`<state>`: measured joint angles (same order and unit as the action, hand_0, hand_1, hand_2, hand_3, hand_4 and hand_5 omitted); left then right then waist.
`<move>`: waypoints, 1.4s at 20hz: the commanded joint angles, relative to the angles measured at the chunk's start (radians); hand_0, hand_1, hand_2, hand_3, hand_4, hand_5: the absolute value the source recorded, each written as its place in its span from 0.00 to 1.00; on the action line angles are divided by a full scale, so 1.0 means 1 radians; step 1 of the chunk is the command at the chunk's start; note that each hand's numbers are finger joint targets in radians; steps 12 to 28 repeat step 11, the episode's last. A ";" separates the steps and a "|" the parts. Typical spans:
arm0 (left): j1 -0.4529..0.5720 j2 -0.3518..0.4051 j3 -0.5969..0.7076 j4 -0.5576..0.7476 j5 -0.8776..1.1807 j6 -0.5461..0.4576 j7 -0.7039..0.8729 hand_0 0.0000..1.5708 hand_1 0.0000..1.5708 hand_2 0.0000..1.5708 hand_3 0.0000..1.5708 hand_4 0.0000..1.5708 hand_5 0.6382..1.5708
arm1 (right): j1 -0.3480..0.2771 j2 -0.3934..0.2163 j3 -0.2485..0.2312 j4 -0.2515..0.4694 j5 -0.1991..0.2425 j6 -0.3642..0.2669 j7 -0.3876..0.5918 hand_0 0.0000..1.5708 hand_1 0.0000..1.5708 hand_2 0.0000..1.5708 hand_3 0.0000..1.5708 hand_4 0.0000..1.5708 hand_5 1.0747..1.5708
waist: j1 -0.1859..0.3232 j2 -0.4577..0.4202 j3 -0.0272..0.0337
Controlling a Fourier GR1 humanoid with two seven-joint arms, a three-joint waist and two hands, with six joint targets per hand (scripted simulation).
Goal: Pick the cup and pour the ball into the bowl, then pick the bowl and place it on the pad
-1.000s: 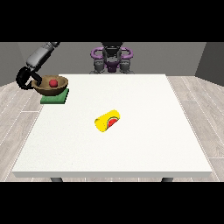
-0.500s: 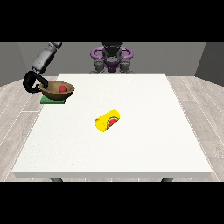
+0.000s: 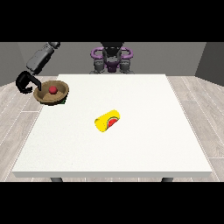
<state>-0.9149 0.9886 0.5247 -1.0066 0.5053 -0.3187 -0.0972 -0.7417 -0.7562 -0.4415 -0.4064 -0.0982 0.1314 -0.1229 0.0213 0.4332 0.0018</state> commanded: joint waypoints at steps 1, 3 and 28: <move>0.024 -0.032 -0.013 -0.091 0.015 0.041 0.030 0.00 0.00 0.00 0.00 0.00 0.94 | -0.004 0.001 -0.020 0.046 -0.005 -0.042 -0.017 0.46 0.46 0.41 0.66 0.00 0.94 | 0.019 -0.003 0.0004; 0.019 0.051 0.030 0.001 0.027 -0.011 0.033 0.00 0.00 0.00 0.00 0.00 0.94 | 0.018 -0.053 -0.028 0.033 -0.020 0.035 -0.017 0.44 0.44 0.36 0.65 0.00 0.93 | -0.019 0.002 -0.0004; 0.053 -0.028 -0.008 0.003 0.014 -0.007 -0.032 0.00 0.00 0.00 0.00 0.00 0.94 | -0.106 -0.120 -0.038 0.008 -0.049 0.066 0.127 0.09 0.09 0.18 0.24 0.00 0.79 | -0.008 -0.038 -0.0020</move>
